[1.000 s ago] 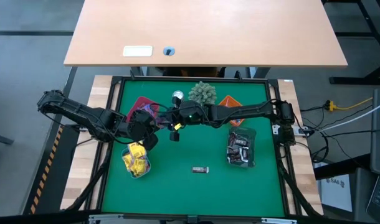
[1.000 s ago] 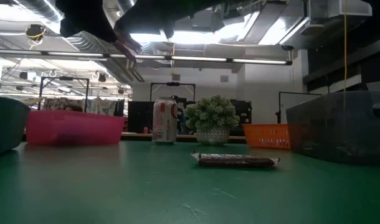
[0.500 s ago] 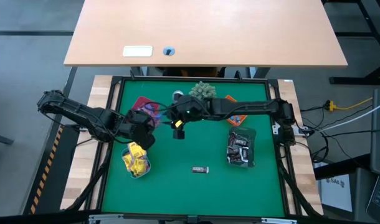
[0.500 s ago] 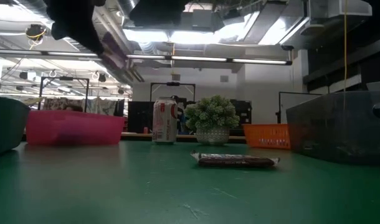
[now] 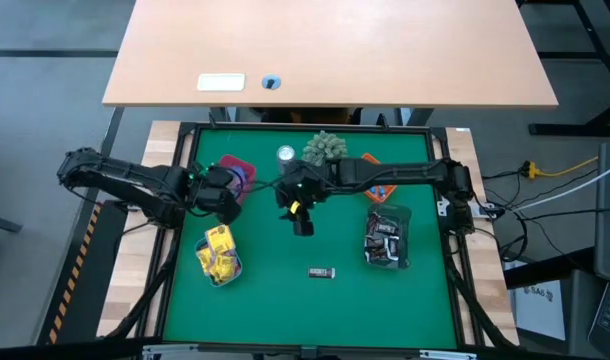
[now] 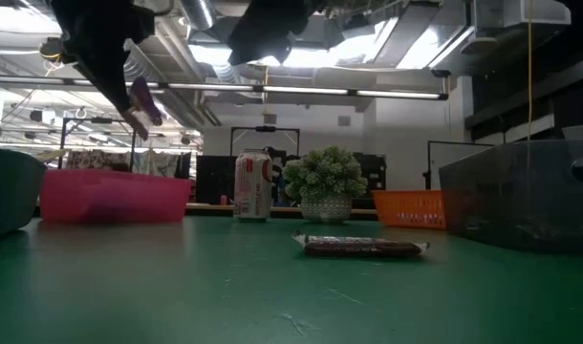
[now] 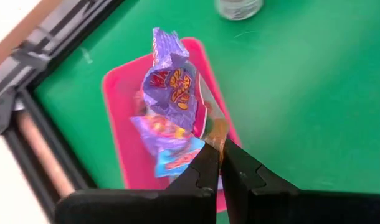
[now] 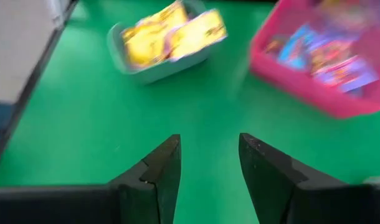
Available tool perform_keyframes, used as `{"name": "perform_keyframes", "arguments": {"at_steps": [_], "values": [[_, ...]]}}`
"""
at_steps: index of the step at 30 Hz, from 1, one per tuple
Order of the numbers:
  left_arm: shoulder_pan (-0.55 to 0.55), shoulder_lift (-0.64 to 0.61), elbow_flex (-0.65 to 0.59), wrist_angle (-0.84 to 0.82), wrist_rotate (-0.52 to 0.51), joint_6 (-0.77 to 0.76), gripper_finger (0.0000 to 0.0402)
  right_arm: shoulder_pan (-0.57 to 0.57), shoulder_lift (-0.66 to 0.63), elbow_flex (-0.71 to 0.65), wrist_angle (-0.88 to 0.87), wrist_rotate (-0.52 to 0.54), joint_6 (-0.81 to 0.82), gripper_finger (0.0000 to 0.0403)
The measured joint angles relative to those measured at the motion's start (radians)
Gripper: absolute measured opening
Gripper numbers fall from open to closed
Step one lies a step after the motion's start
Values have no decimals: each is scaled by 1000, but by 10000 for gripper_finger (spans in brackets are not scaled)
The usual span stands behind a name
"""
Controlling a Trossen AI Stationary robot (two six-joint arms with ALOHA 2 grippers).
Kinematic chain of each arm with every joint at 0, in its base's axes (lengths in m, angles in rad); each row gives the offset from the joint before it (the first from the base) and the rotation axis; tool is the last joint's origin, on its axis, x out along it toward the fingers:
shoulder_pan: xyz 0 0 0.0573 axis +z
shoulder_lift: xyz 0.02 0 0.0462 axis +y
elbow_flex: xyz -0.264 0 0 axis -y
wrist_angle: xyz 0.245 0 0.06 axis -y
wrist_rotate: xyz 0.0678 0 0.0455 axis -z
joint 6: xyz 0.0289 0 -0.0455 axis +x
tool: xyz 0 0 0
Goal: Sort candy
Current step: Put the purple gummy into the red transparent bin, then put the brown chocolate candy into the black bin
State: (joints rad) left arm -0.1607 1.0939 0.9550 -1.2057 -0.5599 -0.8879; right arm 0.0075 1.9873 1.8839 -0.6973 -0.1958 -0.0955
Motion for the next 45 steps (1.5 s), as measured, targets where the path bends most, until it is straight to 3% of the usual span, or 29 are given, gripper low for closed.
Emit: {"name": "perform_keyframes", "arguments": {"at_steps": [10, 27, 37, 45], "values": [[71, 0, 0, -72, -6, 8, 0, 64, 26, 0, -105, -31, -5, 161], [77, -1, 0, -72, -33, 9, 1, 133, 68, 0, -216, -17, -6, 161], [77, -1, 0, -77, -31, 9, 78, 182, 68, 0, -349, -6, -6, 161], [77, 0, 0, -57, -27, 7, 86, 238, 68, 0, -465, 90, 86, 161]]}}
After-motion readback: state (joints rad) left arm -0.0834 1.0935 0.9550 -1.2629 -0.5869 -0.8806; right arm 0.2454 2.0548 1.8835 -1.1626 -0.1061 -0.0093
